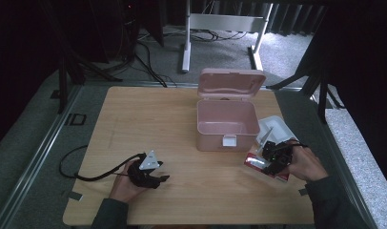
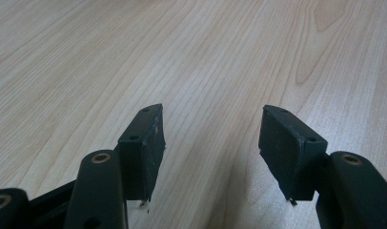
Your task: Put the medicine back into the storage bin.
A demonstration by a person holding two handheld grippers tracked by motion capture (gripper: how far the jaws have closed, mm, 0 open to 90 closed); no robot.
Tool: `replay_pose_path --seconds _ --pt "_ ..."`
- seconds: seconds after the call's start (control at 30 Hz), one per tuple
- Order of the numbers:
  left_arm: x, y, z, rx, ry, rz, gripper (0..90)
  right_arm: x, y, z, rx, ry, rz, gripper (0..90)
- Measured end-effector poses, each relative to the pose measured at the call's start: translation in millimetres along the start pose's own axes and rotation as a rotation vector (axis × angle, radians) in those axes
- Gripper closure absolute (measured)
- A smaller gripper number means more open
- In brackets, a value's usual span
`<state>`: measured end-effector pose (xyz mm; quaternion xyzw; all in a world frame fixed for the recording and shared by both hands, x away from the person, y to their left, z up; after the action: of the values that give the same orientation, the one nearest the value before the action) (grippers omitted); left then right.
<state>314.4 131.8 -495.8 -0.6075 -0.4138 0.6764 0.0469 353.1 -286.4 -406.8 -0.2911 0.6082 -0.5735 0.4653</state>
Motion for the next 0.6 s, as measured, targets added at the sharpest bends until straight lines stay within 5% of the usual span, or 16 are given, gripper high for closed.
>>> replay_pose_path --seconds 0.3,0.6 --pt "0.0 0.1 -0.1 -0.001 0.000 -0.001 41.6 -12.6 -41.6 7.2 0.037 -0.032 0.029 51.1" --pt "0.0 0.3 0.1 0.000 -0.002 0.000 41.6 -29.7 -62.5 7.7 0.058 -0.088 0.019 51.1"
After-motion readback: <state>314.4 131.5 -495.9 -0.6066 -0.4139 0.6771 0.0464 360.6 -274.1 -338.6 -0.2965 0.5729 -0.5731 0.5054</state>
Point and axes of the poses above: each handheld gripper's, and its own axes: y roughly forward along the jaws, x roughly out of its underside, z roughly to its right, the point moved 2 cm from there along y, roughly forward along the jaws, and after that the axes turned 6 degrees about z, right-handed, at the moved point
